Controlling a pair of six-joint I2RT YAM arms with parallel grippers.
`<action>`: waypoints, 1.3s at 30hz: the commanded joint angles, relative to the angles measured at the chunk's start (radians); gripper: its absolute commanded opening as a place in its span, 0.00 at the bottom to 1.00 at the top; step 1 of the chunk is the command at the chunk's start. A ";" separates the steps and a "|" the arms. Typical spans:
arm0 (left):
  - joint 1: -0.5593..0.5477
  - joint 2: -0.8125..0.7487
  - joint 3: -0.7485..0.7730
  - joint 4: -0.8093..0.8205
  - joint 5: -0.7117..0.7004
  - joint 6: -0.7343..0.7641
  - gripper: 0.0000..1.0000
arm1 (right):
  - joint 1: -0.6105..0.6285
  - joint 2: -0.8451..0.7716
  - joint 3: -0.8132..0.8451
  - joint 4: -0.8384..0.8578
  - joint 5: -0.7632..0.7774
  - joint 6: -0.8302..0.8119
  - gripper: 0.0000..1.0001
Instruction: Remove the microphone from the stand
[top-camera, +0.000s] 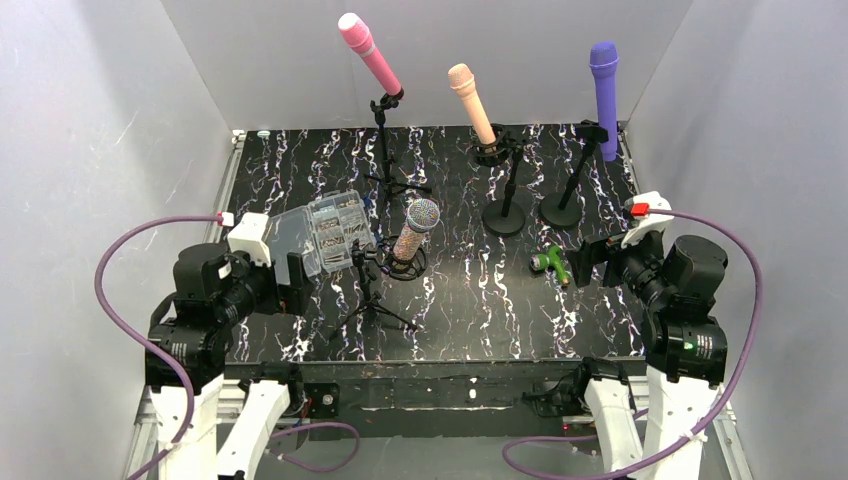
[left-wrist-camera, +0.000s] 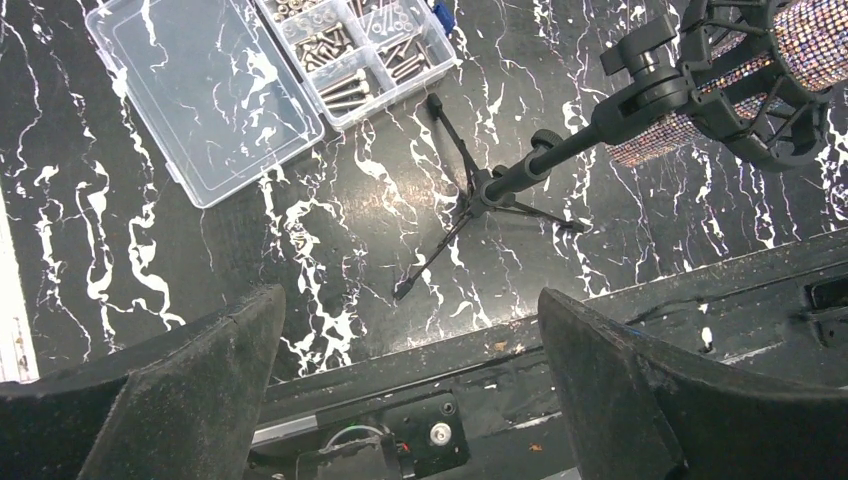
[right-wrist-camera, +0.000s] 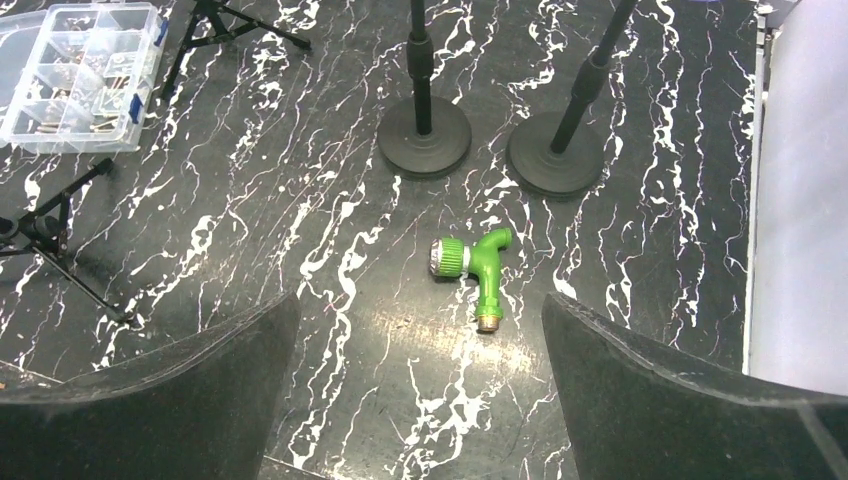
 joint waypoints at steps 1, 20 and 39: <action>0.003 0.028 -0.007 0.014 0.032 -0.025 0.99 | 0.001 -0.001 0.020 0.024 -0.045 -0.017 1.00; 0.002 0.091 0.194 -0.179 0.307 0.144 0.99 | 0.001 0.059 0.136 -0.030 -0.159 0.006 1.00; 0.001 0.448 0.207 -0.064 0.799 0.463 0.99 | 0.044 0.304 0.302 0.073 -0.458 0.048 1.00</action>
